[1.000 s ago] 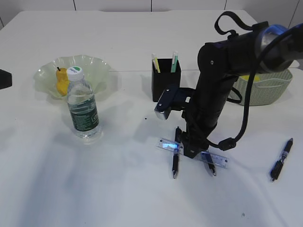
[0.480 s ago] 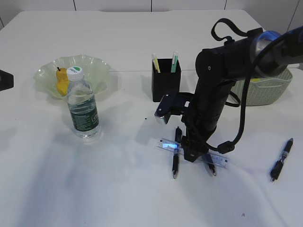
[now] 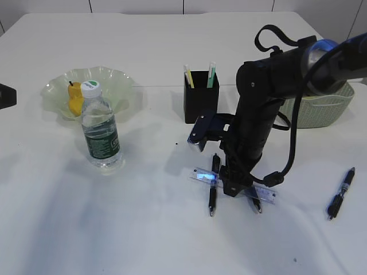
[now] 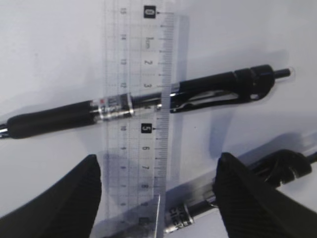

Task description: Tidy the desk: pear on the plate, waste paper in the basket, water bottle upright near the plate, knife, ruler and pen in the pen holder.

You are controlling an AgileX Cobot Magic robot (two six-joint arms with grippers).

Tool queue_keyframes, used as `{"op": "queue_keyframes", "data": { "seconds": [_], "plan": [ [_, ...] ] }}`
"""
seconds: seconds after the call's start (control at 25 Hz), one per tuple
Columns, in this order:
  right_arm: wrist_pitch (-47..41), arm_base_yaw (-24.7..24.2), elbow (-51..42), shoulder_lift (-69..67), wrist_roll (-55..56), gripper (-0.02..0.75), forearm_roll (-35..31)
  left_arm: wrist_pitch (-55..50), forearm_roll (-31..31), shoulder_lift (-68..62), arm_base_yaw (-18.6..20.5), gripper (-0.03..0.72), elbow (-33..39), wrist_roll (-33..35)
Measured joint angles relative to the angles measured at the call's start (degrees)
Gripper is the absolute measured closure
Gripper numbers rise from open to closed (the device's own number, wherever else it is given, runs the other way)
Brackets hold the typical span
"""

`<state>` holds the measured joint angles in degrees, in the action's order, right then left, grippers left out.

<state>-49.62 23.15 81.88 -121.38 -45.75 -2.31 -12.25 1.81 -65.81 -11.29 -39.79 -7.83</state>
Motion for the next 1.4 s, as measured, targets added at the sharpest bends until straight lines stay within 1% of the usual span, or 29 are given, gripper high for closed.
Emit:
{"op": "queue_keyframes", "data": {
  "seconds": [1.12, 1.32, 1.4],
  "plan": [
    [0.77, 0.00, 0.22, -1.00, -0.13, 0.204, 0.00, 0.67, 0.00, 0.00, 0.00, 0.239, 0.00, 0.00],
    [0.77, 0.00, 0.22, -1.00, -0.25, 0.225, 0.00, 0.76, 0.00, 0.00, 0.00, 0.239, 0.00, 0.00],
    [0.77, 0.00, 0.22, -1.02, -0.24, 0.245, 0.00, 0.76, 0.00, 0.00, 0.00, 0.239, 0.00, 0.00]
  ]
}}
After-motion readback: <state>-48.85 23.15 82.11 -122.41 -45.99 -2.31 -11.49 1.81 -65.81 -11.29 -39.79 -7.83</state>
